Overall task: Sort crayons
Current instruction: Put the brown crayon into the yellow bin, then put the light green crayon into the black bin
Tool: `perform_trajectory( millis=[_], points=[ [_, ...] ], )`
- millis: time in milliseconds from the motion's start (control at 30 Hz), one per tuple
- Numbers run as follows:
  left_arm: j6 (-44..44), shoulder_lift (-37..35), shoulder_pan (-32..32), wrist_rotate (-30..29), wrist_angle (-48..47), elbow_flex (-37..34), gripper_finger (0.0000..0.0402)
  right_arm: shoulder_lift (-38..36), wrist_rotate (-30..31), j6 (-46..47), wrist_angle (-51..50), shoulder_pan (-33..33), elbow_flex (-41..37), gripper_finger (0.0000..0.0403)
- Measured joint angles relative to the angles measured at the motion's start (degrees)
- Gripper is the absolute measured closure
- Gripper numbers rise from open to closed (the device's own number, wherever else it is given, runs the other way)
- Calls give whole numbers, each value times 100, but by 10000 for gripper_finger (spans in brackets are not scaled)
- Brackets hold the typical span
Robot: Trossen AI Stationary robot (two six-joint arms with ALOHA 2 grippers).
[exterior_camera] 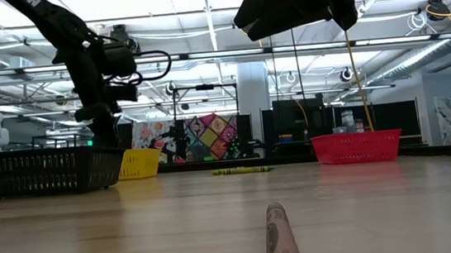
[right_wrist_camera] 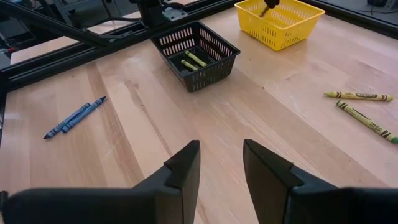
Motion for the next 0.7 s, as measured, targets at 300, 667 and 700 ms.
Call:
perform_trajectory(
  millis=[300,667,700],
  points=[
    [-229,2,-16,-15,-31,0,329,0,2,-1,-8,0,0,293],
    [-1057,0,-712,36,-74,575,326,0,11,-2,-10,-9,-2,293],
    [-1062,-1,-812,120,-67,655,326,0,11,-2,-10,-9,-2,293]
  ],
)
